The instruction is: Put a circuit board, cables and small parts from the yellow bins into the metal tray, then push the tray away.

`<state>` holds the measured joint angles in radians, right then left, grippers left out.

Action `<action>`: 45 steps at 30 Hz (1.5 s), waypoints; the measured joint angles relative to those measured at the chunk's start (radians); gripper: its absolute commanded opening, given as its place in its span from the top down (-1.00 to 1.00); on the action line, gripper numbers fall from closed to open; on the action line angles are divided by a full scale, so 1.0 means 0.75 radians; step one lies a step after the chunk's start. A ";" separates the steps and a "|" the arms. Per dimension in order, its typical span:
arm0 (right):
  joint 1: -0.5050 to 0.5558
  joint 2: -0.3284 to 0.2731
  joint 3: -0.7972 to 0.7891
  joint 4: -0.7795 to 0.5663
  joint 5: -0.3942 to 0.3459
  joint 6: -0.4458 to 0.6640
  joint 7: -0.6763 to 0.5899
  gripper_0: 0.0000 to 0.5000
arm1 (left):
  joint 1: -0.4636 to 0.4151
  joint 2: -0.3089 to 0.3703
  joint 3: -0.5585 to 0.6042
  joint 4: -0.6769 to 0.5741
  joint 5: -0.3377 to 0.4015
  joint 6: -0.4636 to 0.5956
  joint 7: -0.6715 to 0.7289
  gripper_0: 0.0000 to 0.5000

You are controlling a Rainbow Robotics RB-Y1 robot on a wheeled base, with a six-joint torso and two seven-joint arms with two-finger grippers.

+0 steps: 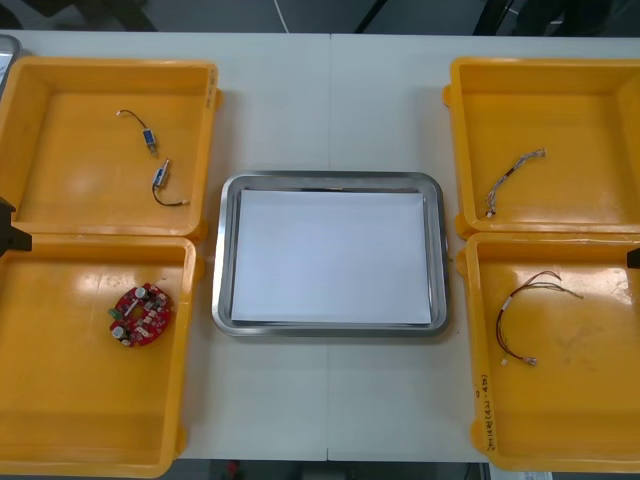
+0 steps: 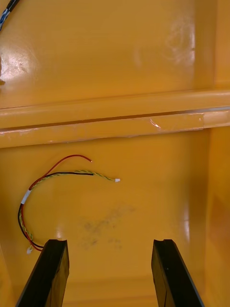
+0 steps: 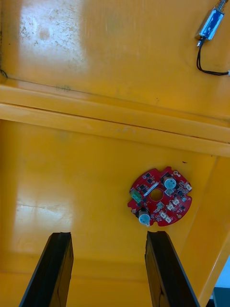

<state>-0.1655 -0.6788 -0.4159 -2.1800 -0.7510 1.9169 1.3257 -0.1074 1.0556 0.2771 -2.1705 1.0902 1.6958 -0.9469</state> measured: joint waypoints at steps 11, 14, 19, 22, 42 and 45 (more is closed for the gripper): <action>0.000 0.000 0.000 0.000 0.000 0.000 0.000 -1.00 | 0.000 0.000 0.000 0.000 0.000 0.000 0.000 -0.77; 0.000 0.000 0.000 0.000 0.000 0.000 0.000 -1.00 | 0.000 0.000 0.000 0.000 0.000 0.000 0.000 -0.77; 0.000 0.000 0.000 0.000 0.000 0.000 0.000 -1.00 | 0.000 0.000 0.000 0.000 0.000 0.000 0.000 -0.76; 0.000 0.000 0.000 0.000 0.000 0.000 0.000 -1.00 | 0.000 0.000 0.000 0.000 0.000 0.000 0.000 -0.77; 0.000 0.000 0.000 0.000 0.000 0.000 0.000 -1.00 | 0.000 0.000 0.000 0.000 0.000 0.000 0.000 -0.76; 0.000 0.000 0.000 0.000 0.000 0.000 0.000 -1.00 | 0.000 0.000 0.000 0.000 0.000 0.000 0.000 -0.76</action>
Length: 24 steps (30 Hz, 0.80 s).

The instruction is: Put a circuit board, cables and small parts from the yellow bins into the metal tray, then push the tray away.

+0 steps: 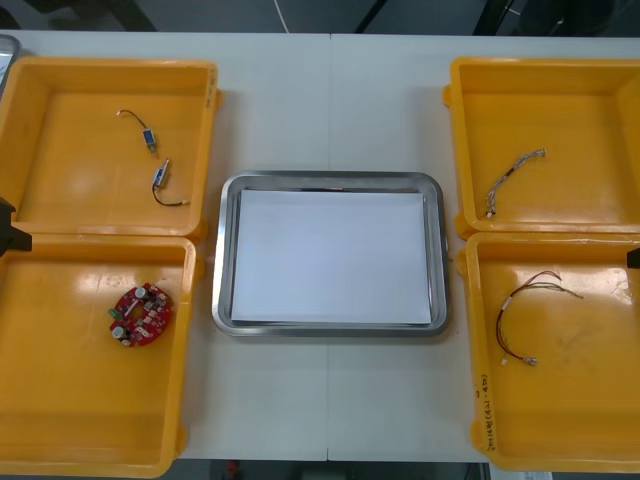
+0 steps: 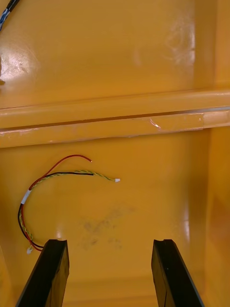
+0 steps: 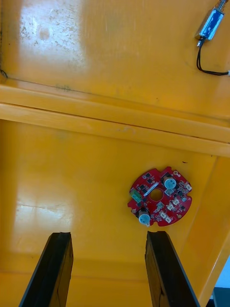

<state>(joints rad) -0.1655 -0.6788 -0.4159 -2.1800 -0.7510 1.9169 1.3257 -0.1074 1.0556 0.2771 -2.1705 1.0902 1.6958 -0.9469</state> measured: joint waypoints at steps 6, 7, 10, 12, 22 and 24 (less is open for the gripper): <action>0.000 0.000 0.000 0.000 0.000 0.000 0.000 -1.00 | 0.000 0.000 0.000 0.000 0.000 0.000 0.000 -0.77; 0.000 0.000 0.000 0.000 0.000 0.000 0.000 -1.00 | 0.000 0.000 0.000 0.000 0.000 0.000 0.000 -0.77; 0.000 0.000 0.000 0.000 0.000 0.000 0.000 -1.00 | 0.000 0.000 0.000 0.000 0.000 0.000 0.000 -0.77; 0.000 0.000 0.000 0.000 0.000 0.000 0.000 -1.00 | 0.000 0.000 0.000 0.000 0.000 0.000 0.000 -0.77; 0.000 0.000 0.000 0.000 0.000 0.000 0.000 -1.00 | 0.000 0.000 0.000 0.000 0.000 0.000 0.000 -0.77; 0.000 0.000 0.000 0.000 0.000 0.000 0.000 -1.00 | 0.000 0.000 0.000 0.000 0.000 0.000 0.000 -0.77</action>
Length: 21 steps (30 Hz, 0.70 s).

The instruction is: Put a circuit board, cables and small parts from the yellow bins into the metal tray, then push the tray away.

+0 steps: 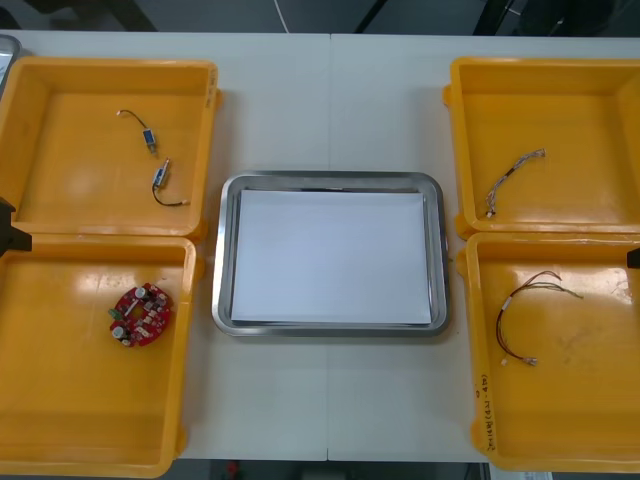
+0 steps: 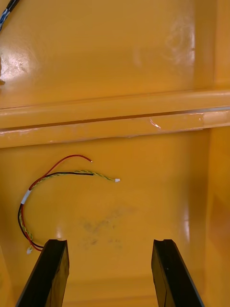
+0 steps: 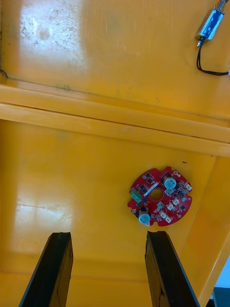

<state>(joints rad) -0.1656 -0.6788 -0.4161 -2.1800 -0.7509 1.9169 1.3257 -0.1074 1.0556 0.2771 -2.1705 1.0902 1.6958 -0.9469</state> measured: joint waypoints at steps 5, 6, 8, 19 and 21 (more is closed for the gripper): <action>0.000 0.000 -0.003 -0.025 0.012 0.000 0.000 -1.00 | 0.000 0.000 0.000 0.000 0.000 0.000 0.000 -0.77; 0.000 0.000 -0.003 -0.041 0.023 0.000 0.000 -1.00 | 0.000 0.000 0.000 0.000 0.000 0.000 0.000 -0.78; 0.000 0.000 -0.003 -0.063 0.041 0.000 0.000 -1.00 | 0.006 0.000 -0.003 0.002 0.000 0.000 0.000 -0.77; 0.001 0.008 -0.002 -0.081 0.071 0.000 -0.014 -1.00 | 0.040 0.002 -0.004 0.009 0.008 -0.020 0.000 -0.78; 0.001 0.021 -0.002 -0.088 0.086 0.000 -0.050 -1.00 | 0.040 0.007 -0.004 0.009 0.021 -0.031 0.000 -0.77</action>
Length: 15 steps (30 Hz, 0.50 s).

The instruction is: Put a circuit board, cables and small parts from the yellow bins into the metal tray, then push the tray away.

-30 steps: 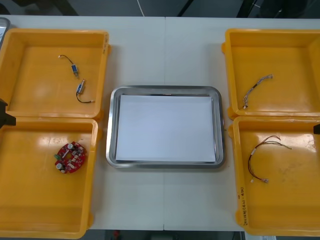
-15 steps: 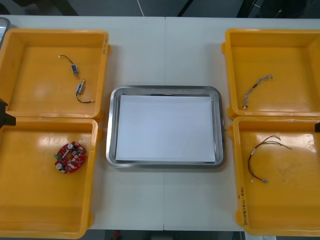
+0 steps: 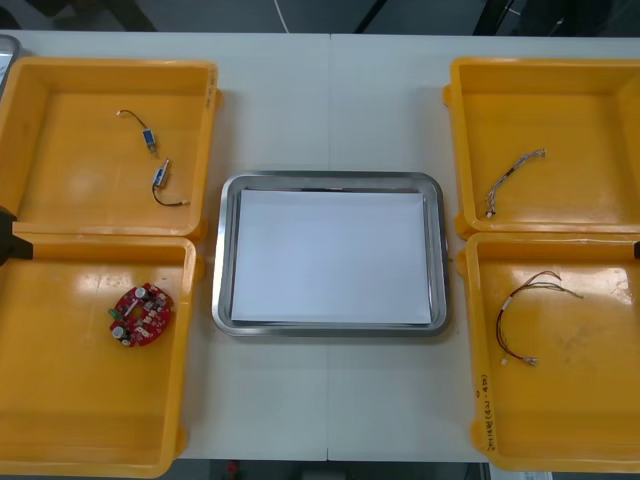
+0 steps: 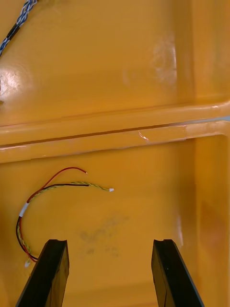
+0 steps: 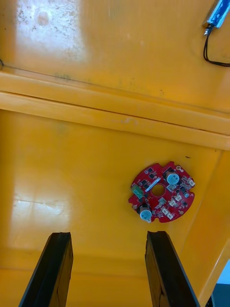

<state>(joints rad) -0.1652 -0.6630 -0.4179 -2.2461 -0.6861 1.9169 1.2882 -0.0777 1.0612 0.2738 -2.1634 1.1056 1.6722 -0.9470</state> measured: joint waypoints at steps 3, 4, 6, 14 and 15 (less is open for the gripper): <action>0.000 0.033 0.000 -0.020 0.037 0.000 -0.030 -1.00 | 0.004 0.016 0.000 0.000 0.036 -0.029 -0.007 -0.78; 0.000 0.046 0.001 -0.031 0.055 0.000 -0.030 -1.00 | 0.010 0.023 0.000 0.000 0.044 -0.043 -0.016 -0.77; 0.000 0.073 0.003 -0.054 0.093 0.000 -0.030 -1.00 | 0.029 0.037 0.000 0.000 0.053 -0.078 -0.045 -0.77; 0.000 0.172 0.068 -0.122 0.193 0.000 -0.033 -1.00 | 0.118 0.109 -0.030 0.000 0.090 -0.220 -0.415 -0.77; 0.000 0.184 0.073 -0.125 0.193 0.000 -0.034 -1.00 | 0.121 0.123 -0.050 0.000 0.091 -0.239 -0.448 -0.77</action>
<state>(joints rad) -0.1652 -0.5253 -0.3634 -2.3397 -0.5415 1.9169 1.2630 0.0132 1.1535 0.2364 -2.1631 1.1740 1.4928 -1.2827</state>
